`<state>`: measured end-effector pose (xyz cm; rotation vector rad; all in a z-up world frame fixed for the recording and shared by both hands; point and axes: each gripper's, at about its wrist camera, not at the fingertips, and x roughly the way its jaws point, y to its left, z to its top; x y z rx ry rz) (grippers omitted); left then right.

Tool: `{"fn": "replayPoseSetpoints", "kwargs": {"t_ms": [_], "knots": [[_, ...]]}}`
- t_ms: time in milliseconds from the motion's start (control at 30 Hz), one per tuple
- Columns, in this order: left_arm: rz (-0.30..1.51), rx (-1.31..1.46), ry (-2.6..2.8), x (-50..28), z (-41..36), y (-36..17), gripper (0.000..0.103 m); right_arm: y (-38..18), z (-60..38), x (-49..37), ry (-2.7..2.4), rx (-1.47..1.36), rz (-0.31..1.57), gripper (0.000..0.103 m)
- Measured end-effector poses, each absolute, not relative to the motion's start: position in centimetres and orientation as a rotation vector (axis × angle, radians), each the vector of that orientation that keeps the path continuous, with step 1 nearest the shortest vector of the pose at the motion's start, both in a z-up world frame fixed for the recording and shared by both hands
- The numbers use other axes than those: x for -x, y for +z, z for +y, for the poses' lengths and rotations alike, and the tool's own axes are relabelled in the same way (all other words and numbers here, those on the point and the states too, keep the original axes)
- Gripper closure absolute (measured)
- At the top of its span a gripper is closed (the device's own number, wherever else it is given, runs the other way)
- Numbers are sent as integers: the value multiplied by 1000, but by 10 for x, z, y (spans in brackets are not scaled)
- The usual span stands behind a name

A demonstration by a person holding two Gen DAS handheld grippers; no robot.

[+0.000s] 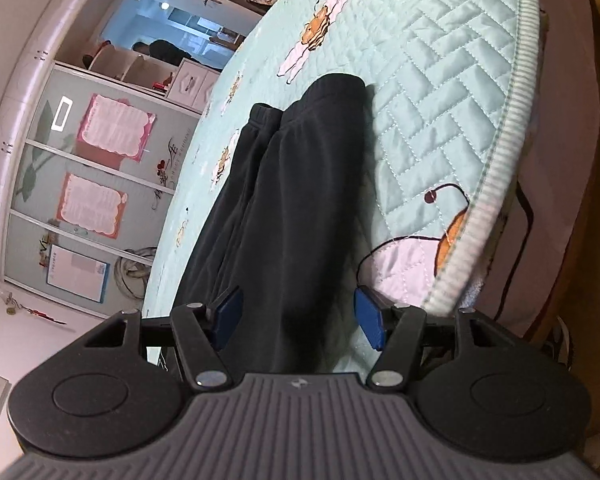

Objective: Fold clothes

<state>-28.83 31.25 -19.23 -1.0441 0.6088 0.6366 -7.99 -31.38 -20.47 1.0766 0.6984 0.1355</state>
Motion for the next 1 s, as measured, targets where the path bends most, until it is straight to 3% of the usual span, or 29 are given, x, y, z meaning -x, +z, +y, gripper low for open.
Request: {"fn": "replayPoseSetpoints", "kwargs": {"t_ms": [233, 267, 400, 467, 567, 633, 700, 767, 800, 867, 933, 967, 1000], "knots": [[570, 1129, 637, 291, 324, -192, 7, -206, -312, 81, 139, -1076, 697, 41], [559, 1133, 628, 291, 323, -191, 13, -206, -311, 81, 139, -1073, 697, 41], [521, 1144, 578, 294, 317, -186, 75, -207, -312, 83, 142, -1080, 692, 41], [492, 1140, 562, 297, 313, -182, 85, -207, -312, 82, 146, -1082, 692, 41], [474, 1135, 559, 298, 313, -178, 86, -207, -310, 81, 156, -1078, 698, 42], [497, 1146, 580, 296, 315, -181, 81, -207, -308, 81, 159, -1075, 704, 46], [528, 1149, 583, 293, 316, -188, 53, -207, -308, 80, 159, -1073, 708, 47], [554, 1140, 591, 289, 313, -193, 46, -207, -307, 80, 157, -1074, 711, 48], [561, 1137, 593, 288, 311, -194, 46, -207, -307, 80, 157, -1074, 713, 50], [565, 1128, 599, 286, 309, -194, 49, -208, -307, 79, 156, -1074, 722, 66], [554, 1127, 595, 287, 310, -191, 65, -210, -307, 77, 163, -1079, 736, 77], [549, 1127, 593, 287, 310, -189, 80, -211, -307, 75, 167, -1083, 743, 79], [543, 1127, 591, 287, 310, -188, 84, -211, -307, 74, 169, -1085, 746, 80]]}}
